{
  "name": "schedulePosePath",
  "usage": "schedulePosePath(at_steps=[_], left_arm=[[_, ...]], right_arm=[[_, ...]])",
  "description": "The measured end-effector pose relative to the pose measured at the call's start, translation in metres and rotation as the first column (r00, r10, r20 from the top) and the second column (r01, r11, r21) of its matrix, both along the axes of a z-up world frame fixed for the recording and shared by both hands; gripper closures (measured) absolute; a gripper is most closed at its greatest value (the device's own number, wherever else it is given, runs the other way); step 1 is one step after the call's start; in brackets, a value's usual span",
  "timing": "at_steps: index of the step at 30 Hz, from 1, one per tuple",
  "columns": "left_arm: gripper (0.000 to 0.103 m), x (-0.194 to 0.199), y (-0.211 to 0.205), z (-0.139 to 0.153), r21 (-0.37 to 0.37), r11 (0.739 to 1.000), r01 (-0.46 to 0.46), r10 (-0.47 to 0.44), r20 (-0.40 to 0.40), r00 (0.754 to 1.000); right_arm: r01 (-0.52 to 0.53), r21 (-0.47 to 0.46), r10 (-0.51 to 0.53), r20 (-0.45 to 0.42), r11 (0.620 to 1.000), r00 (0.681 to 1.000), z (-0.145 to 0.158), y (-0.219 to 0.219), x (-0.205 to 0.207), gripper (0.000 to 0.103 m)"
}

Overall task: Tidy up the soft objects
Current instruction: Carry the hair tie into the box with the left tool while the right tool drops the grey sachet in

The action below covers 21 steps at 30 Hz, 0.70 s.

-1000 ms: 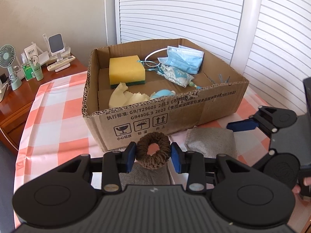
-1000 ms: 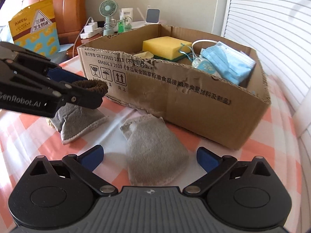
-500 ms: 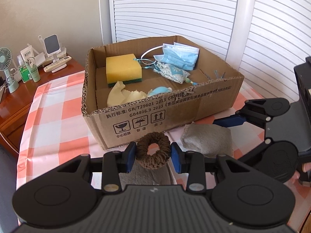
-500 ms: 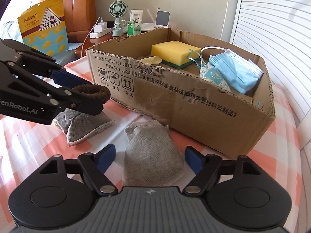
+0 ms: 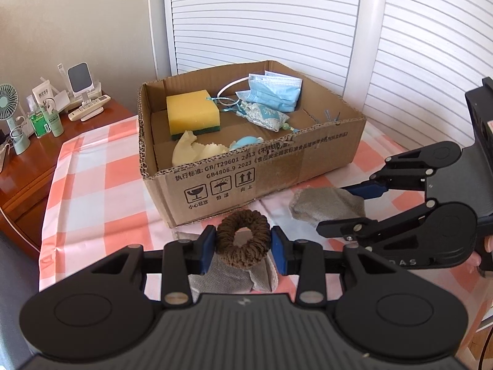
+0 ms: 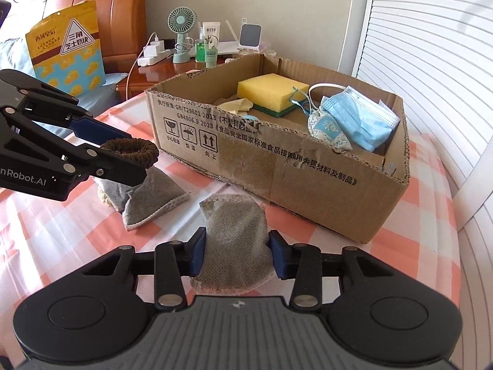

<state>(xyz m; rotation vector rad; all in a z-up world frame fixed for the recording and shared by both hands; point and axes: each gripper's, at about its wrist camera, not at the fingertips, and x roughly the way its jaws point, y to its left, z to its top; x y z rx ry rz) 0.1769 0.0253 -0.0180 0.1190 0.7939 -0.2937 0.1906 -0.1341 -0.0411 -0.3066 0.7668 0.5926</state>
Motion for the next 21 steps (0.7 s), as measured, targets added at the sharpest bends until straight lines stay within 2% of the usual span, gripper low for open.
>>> schedulePosePath(at_steps=[12, 21], left_arm=[[0.066, -0.032, 0.013, 0.022, 0.007, 0.999, 0.033, -0.033, 0.025, 0.999], [0.066, -0.047, 0.020, 0.030, 0.016, 0.999, 0.030, -0.031, 0.043, 0.999]], right_arm=[[0.003, 0.027, -0.006, 0.093, 1.000, 0.996, 0.057, -0.009, -0.025, 0.056], [0.031, 0.030, -0.036, 0.190, 0.999, 0.981, 0.091, -0.007, 0.011, 0.056]])
